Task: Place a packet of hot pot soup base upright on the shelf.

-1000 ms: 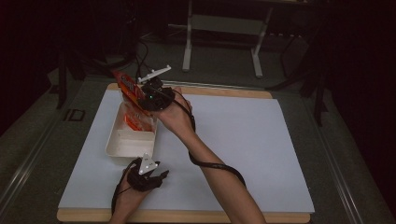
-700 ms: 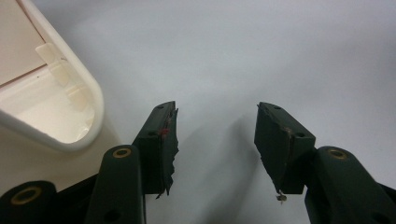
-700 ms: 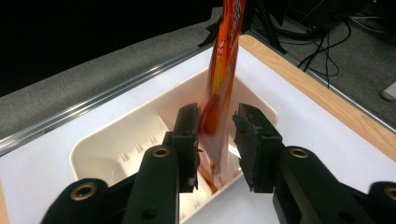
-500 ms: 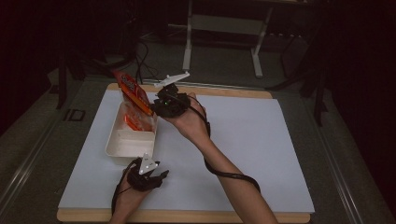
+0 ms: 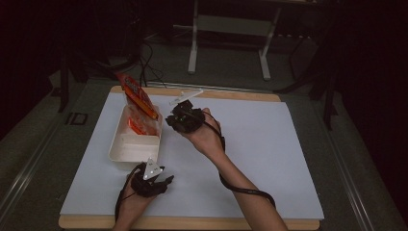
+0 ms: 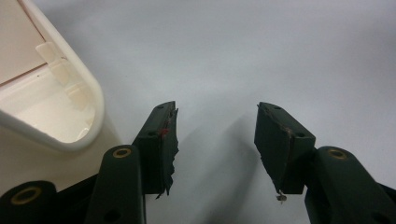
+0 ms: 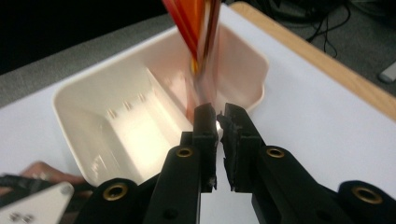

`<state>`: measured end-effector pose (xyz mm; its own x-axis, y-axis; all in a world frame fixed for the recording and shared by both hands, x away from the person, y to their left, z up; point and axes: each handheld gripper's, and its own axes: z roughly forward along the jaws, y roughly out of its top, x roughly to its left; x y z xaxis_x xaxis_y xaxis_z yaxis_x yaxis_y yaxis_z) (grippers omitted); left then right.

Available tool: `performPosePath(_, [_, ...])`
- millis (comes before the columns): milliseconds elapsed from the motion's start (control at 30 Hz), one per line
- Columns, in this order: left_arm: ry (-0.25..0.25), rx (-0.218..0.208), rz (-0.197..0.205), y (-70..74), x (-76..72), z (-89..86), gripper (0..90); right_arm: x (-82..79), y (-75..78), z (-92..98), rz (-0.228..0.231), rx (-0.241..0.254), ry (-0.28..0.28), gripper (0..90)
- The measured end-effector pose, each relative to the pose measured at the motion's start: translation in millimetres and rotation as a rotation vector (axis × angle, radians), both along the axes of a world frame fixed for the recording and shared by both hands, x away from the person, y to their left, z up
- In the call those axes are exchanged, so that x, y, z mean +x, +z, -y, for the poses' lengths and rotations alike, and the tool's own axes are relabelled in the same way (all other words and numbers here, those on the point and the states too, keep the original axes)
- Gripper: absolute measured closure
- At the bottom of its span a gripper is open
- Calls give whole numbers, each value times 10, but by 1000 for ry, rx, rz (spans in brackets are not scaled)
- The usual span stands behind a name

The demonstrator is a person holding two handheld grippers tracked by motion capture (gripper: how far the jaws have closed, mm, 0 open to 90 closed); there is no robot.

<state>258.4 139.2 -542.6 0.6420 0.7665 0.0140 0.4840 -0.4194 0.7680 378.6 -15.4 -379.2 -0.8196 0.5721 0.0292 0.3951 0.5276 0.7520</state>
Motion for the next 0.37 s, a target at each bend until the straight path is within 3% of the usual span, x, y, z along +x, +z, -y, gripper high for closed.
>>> performPosePath(167, [2,-1,1,-2,-1,5,490,7,-192,99,-28,8,-11,823])
performPosePath(333, [-1,8,-4,0,1,6,490,-8,-522,226,-38,-43,-32,745])
performPosePath(367, [-1,8,-4,0,1,6,490,-8,-522,226,-38,-43,-32,745])
